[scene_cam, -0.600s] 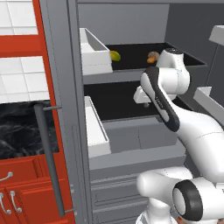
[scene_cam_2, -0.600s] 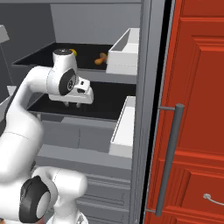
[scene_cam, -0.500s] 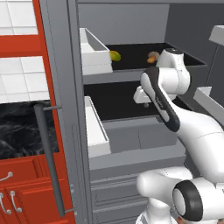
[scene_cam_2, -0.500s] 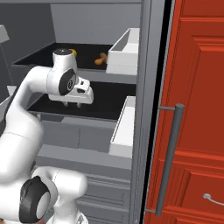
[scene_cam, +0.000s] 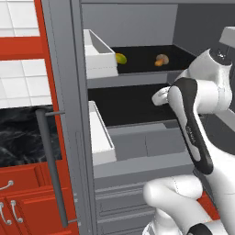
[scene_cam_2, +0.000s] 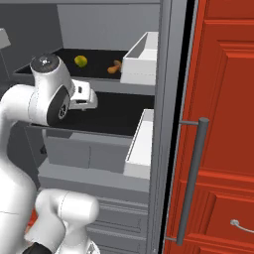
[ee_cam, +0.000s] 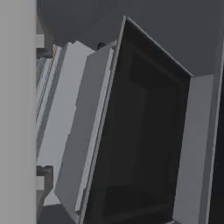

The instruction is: Place the mustard and condiment bottle from the counter to the top shelf of the fridge. If the existing items in the fridge are on the top shelf, move them to other shelves.

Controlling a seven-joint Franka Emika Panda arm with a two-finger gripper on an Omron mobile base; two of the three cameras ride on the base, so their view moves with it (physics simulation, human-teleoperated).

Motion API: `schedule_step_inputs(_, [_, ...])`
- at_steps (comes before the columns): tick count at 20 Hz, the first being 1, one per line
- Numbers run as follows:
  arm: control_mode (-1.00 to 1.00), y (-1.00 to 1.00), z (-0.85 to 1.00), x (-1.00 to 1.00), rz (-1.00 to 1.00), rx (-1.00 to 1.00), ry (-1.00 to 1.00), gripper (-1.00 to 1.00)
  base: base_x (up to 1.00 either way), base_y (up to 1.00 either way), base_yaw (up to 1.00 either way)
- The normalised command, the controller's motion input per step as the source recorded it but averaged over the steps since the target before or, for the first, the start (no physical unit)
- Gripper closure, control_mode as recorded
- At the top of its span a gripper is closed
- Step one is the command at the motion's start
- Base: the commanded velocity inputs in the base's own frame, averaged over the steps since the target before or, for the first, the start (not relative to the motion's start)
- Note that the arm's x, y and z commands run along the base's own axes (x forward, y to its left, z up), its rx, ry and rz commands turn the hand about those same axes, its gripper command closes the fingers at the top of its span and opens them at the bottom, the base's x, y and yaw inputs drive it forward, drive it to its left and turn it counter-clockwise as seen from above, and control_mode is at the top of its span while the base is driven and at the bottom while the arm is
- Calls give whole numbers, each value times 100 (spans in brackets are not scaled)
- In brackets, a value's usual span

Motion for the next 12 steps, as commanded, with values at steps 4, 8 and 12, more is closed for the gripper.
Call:
schedule_step_inputs(4, [-100, 0, 100, -24, 2, 0, -52, -100, 0, 0, 0])
schedule_step_inputs(8, [-100, 3, 93, -1, 0, 0, -33, -100, 0, 0, 0])
schedule_step_inputs(12, [-100, 34, 41, 21, 0, 4, -12, -100, 0, 0, 0])
